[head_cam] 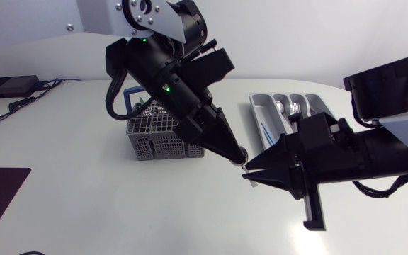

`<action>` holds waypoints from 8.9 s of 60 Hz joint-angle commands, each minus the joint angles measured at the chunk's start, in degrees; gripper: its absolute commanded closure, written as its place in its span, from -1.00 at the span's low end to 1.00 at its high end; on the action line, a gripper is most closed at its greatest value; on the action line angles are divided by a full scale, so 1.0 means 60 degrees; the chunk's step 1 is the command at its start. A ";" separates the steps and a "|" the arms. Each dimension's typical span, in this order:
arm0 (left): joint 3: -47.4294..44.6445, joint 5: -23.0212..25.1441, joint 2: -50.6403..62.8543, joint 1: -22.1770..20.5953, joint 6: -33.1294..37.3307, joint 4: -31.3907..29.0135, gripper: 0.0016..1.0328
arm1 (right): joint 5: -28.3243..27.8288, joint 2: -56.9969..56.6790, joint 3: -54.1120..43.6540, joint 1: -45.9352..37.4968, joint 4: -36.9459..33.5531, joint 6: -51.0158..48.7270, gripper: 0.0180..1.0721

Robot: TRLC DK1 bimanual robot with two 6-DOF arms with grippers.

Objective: Unload the cutlery basket into the drawer organizer.

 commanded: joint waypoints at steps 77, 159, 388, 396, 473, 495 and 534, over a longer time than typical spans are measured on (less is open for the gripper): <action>0.0529 0.1533 0.0338 0.0810 -0.0140 -0.0253 -0.80 | -0.0140 0.0085 -0.0242 0.0017 -0.0041 0.0434 0.88; -0.2679 -0.3374 -0.1171 0.3286 -0.4344 0.4361 -0.90 | 0.1486 0.4157 -0.3040 -0.8289 0.7122 -0.6011 0.87; -0.4803 -0.4839 0.0748 0.6303 -0.4608 1.0851 0.88 | 0.1662 0.7424 0.4826 0.0939 0.3079 0.4550 0.78; -0.4700 -0.4707 0.0763 0.6098 -0.4608 1.0851 0.88 | 0.1706 0.7072 0.4518 0.1379 0.2976 0.4580 0.78; -0.6370 -0.4370 0.0265 0.7153 -0.3465 1.0748 0.88 | 0.2350 0.8390 0.5851 0.1027 0.3665 0.5107 0.78; -0.5345 -0.4370 0.1041 0.6669 -0.4007 1.1319 0.89 | 0.2438 0.6838 0.4284 0.2155 0.3474 0.5254 0.78; -0.4363 -0.4370 0.1495 0.6830 -0.4417 1.1334 0.89 | 0.3346 0.7336 0.3259 0.0764 0.4148 0.5019 0.78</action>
